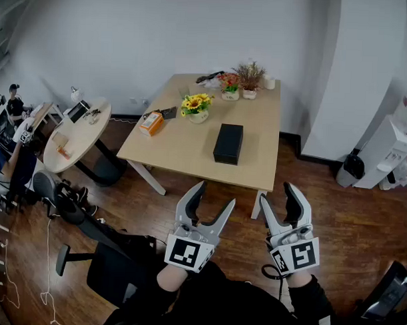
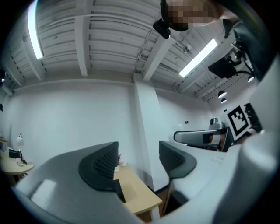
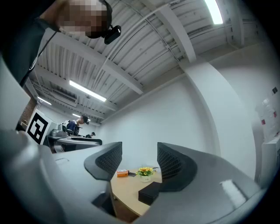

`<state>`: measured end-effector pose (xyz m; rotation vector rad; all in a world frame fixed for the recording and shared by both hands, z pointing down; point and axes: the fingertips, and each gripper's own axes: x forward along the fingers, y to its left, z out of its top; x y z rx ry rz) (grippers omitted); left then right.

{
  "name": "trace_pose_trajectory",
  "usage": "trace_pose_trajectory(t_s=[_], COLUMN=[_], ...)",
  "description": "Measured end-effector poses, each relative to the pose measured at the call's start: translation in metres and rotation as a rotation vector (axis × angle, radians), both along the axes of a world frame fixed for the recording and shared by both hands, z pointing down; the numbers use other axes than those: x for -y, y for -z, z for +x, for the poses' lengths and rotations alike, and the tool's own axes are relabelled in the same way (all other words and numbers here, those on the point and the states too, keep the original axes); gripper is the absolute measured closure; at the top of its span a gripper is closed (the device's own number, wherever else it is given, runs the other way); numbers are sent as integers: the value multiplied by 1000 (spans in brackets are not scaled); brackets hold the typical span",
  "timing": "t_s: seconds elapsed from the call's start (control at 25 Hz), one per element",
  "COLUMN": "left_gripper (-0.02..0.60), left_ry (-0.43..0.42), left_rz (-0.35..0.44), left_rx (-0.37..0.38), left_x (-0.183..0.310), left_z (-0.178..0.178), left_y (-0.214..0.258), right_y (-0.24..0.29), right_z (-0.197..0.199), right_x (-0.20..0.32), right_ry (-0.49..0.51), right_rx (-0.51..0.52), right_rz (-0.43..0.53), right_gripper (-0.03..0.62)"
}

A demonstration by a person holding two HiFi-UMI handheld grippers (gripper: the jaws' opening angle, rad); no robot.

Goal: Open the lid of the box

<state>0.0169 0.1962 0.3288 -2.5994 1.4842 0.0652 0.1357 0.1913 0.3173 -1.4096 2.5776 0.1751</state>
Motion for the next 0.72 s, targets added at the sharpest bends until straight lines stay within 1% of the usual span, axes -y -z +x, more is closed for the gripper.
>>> trace_pose_trajectory(t_s=[0.12, 0.2, 0.28, 0.36, 0.4, 0.44, 0.52, 0.56, 0.64, 0.72], left_gripper=[305, 299, 295, 284, 276, 255, 233, 221, 221, 221], left_ry=[10, 11, 0, -19, -34, -53, -106, -138, -197, -234], left_rz=[-59, -114, -175, -231, -257, -283, -337, -362, -401, -447], left_rx=[42, 58, 65, 58, 55, 53, 72, 91, 138, 201], left_x=[46, 83, 124, 168, 191, 213, 255, 272, 300, 327], left_z=[-11, -20, -34, -49, -56, -61, -64, -63, -61, -62], left_y=[-37, -69, -103, -133, -147, -159, -181, -190, -211, -244], right_y=[-23, -45, -73, -104, -121, -137, -165, -178, -204, -236], right_z=[0, -3, -10, -24, -32, -40, -57, -64, -78, -90], right_x=[43, 78, 116, 155, 175, 195, 234, 252, 283, 309], right_ry=[-2, -7, -15, -25, -27, -27, -25, -25, -23, -12], right_rx=[-9, -29, -73, -139, -169, -191, -211, -217, -246, -304], right_rz=[-33, -64, -104, -159, -194, -233, -312, -349, -419, -497], right_gripper=[350, 337, 332, 330, 330, 330, 330, 329, 329, 321])
